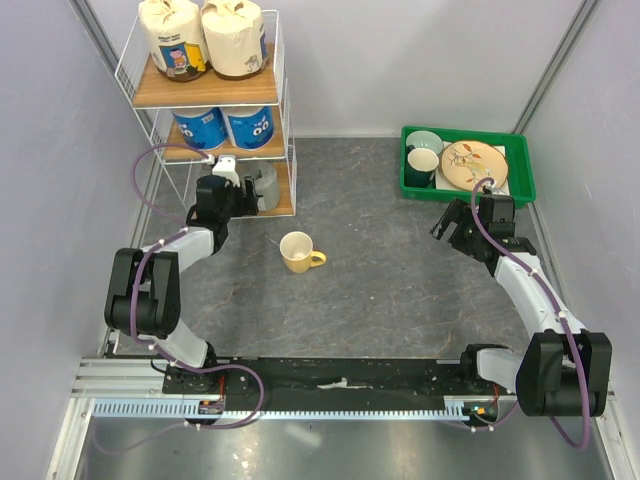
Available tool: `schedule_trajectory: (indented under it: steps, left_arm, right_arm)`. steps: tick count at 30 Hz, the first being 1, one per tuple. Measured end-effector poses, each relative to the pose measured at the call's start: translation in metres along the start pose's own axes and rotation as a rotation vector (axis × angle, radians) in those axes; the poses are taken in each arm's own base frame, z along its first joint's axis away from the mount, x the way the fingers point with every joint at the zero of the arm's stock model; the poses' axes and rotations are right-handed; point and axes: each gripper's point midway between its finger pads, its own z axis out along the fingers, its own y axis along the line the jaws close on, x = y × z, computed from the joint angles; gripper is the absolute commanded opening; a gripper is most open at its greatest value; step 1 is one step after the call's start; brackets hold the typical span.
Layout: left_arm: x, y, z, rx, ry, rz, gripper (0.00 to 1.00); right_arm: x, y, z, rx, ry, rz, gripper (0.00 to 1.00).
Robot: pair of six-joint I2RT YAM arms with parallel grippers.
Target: Place and organize the paper towels onto the shelf
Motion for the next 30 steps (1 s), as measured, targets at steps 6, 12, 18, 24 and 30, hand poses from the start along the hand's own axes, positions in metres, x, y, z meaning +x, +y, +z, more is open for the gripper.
schedule_trajectory:
  steps: [6, 12, 18, 24, 30]
  left_arm:
    - [-0.002, 0.000, 0.004, 0.000, 0.000, 0.003, 0.81]
    - [-0.002, 0.000, 0.006, 0.002, 0.001, 0.008, 0.81]
    - [-0.003, -0.001, 0.005, 0.008, 0.002, 0.007, 0.81]
    - [0.001, -0.003, -0.013, 0.009, 0.009, -0.017, 0.81]
    - [-0.016, -0.007, -0.038, 0.012, -0.023, -0.062, 0.81]
  right_arm:
    - [0.000, -0.001, 0.000, 0.006, -0.003, -0.003, 0.98]
    - [-0.001, -0.002, 0.000, 0.009, -0.004, -0.004, 0.98]
    - [-0.001, -0.002, 0.000, 0.009, -0.004, -0.004, 0.98]
    - [0.000, -0.002, 0.000, 0.009, -0.003, -0.004, 0.98]
    - [0.000, -0.002, 0.000, 0.008, -0.003, -0.004, 0.98]
